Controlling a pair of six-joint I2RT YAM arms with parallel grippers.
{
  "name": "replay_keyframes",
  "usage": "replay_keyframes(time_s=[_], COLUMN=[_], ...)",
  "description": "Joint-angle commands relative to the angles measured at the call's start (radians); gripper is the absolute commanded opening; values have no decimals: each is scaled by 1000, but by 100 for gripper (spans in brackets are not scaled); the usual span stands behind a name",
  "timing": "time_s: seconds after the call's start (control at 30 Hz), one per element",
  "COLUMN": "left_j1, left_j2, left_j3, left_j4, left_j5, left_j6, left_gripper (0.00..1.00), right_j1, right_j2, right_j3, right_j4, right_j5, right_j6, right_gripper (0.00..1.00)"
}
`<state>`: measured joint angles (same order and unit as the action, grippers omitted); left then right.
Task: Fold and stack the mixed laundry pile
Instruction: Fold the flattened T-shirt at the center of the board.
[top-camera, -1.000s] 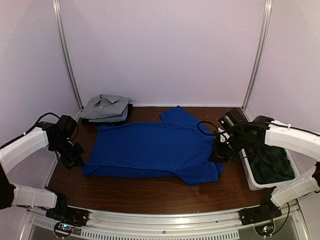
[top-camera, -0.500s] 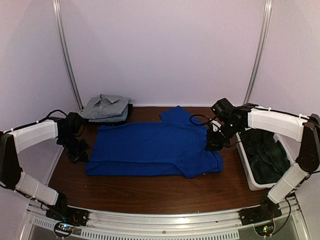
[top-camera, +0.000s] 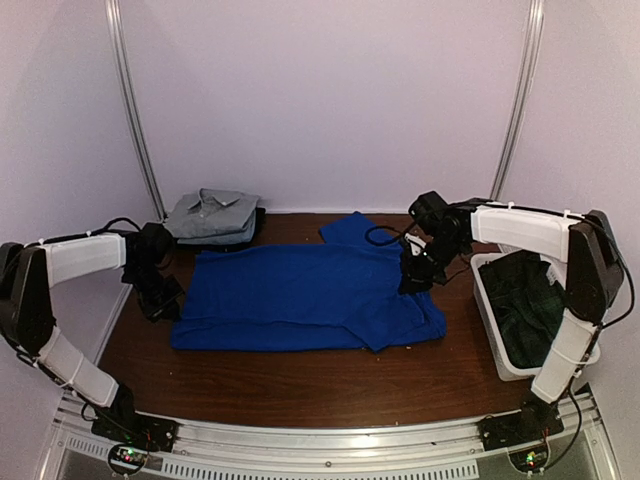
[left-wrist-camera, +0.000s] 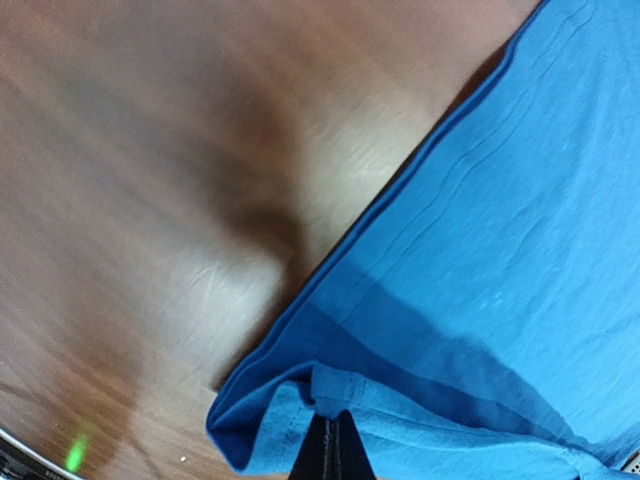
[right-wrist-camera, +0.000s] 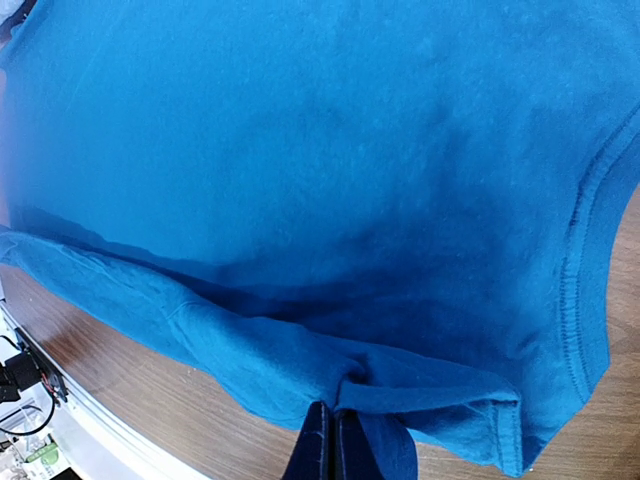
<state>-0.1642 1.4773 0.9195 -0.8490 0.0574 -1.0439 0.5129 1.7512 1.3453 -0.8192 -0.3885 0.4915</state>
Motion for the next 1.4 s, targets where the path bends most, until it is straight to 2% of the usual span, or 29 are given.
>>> replay_keyframes(time_s=[0.0,0.63,0.67,0.7,0.77,0.93,1.0,1.13,1.23,1.37], left_j1=[15,35,35,35,38,43,43,38,13,-67], left_j2=[41,168,182,190,198,138,105,30,-22,-24], left_j3=[53,101,113,126,161,242,245,195,115,27], left_j4=[38,91,91,89,71,-9,-13,23,89,156], left_j5=[-26,6,13,19,11,-93,-65,88,208,270], left_j6=[30,100,113,124,150,216,252,344,379,364], left_gripper=[0,0,0,0,11,53,65,67,67,63], right_j1=[-31,-55,-60,-62,-71,-123,-143,-152,-151,-147], right_j2=[18,131,135,136,130,52,-7,-108,-168,-198], right_j3=[37,110,114,121,140,175,147,-1,-135,-253], right_j4=[-10,1,-3,-7,-21,-77,-98,-108,-51,25], right_j5=[1,-38,-39,-41,-44,-49,-55,-95,-154,-198], right_j6=[-39,-65,-66,-67,-69,-87,-101,-119,-92,-54], right_gripper=[0,0,4,13,21,51,53,52,48,44])
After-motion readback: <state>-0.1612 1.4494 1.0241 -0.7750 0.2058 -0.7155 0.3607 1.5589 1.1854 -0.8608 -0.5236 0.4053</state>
